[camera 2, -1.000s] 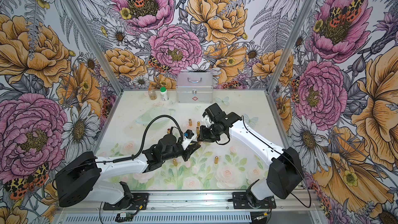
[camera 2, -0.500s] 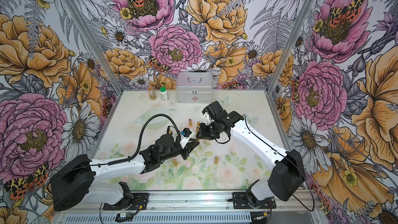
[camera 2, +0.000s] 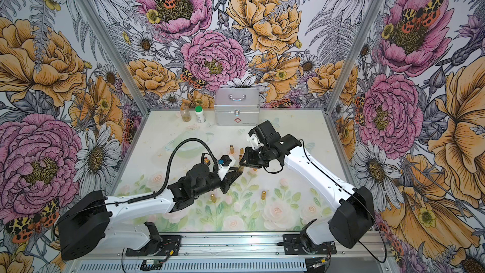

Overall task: Open the lipstick cap
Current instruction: Open the cover of the lipstick, then place the cover at the center of the board.

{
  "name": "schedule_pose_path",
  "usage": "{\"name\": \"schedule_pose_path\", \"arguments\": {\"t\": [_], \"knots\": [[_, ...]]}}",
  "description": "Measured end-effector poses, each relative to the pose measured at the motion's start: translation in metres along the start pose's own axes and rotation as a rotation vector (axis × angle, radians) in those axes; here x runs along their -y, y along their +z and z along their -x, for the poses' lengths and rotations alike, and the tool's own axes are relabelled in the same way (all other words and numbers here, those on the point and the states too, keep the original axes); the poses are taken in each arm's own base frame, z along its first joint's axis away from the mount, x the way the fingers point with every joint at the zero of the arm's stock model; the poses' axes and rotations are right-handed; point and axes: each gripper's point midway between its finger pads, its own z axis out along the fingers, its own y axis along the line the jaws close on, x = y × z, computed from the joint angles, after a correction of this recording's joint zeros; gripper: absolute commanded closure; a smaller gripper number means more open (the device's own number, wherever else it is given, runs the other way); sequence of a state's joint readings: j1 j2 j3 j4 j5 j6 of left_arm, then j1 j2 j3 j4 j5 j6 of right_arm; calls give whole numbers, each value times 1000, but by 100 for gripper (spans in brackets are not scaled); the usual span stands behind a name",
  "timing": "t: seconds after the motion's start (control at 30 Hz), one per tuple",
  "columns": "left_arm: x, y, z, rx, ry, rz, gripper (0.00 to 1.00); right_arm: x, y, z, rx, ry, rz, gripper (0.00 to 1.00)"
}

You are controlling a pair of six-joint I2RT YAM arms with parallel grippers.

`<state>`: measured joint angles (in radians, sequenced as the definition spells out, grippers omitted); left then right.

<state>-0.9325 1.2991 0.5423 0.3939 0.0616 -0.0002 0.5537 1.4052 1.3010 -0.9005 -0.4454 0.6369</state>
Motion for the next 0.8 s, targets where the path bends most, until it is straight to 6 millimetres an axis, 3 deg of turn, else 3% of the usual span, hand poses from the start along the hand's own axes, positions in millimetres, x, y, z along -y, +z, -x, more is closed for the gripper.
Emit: {"name": "schedule_pose_path", "arguments": {"t": [0.17,0.27,0.37,0.57,0.8], "knots": [[-10,-4,-42,-129,-8,45,100,4,-22,17,88,9,-17,84],[-11,-8,-43,-138,-8,53,100,5,-25,19,105,4,-29,84],[-11,-15,-28,-93,-7,59,100,14,-23,21,118,12,-68,83],[-14,-29,-1,-6,-8,74,100,67,-11,22,165,43,-295,83],[-18,-32,3,3,-19,89,100,138,29,6,115,83,-519,83]]}}
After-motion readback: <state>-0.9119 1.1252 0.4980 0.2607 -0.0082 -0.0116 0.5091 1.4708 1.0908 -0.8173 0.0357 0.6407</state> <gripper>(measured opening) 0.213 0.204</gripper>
